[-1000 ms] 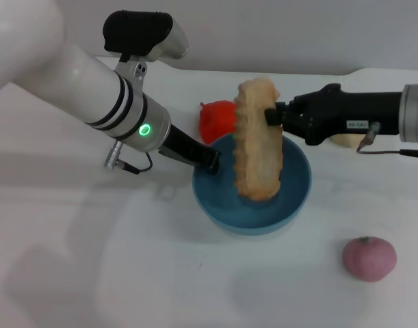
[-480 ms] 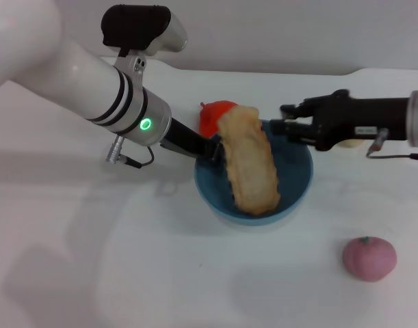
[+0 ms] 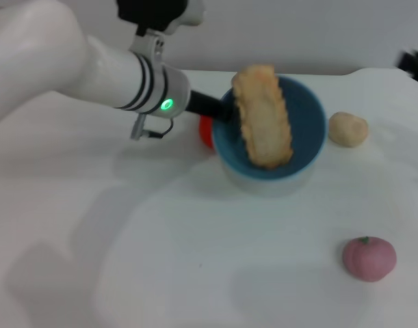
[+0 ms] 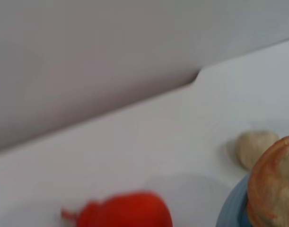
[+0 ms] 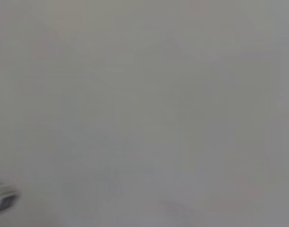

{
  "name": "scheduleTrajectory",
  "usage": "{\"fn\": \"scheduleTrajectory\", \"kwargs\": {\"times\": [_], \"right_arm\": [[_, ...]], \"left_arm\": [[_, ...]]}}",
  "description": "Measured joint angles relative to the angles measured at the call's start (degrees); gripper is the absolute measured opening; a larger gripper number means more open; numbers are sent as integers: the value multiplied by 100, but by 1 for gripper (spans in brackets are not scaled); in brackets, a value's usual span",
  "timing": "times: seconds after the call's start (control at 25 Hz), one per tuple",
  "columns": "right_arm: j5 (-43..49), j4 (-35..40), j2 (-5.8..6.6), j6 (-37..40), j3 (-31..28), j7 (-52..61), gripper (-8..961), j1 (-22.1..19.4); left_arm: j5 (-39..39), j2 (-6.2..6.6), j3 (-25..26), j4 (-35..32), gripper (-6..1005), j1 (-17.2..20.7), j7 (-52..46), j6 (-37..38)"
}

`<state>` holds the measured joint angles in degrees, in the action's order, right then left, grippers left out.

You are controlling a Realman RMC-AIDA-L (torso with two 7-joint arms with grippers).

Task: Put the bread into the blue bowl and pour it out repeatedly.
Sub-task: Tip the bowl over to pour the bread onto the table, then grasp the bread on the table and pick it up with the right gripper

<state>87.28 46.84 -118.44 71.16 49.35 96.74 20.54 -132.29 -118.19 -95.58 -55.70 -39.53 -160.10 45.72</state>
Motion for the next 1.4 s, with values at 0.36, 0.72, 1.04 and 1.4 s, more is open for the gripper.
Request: {"fn": "scheduleTrajectory", "kwargs": {"times": [0.36,0.72,1.04,1.4], "right_arm": [[417,-1119,191,-45,-673,323,359,-478],[1660,-1175,217,-40,-838,1337,359,-409],[1738,-1178,225,29,-844,1450,359,-431],[1751,-1064,181,89,-739,1481,358,-333]], "left_arm": [[-25,-3,-1093,-269,-1,106,743,-2333],[-32,-55,-2396,423,-2,28,1397,-5110],[-16,-81,-2982,1076,-2,-110,1433,-6186],[20,-81,-2833,1090,-2,-120,1393,-5891]]}}
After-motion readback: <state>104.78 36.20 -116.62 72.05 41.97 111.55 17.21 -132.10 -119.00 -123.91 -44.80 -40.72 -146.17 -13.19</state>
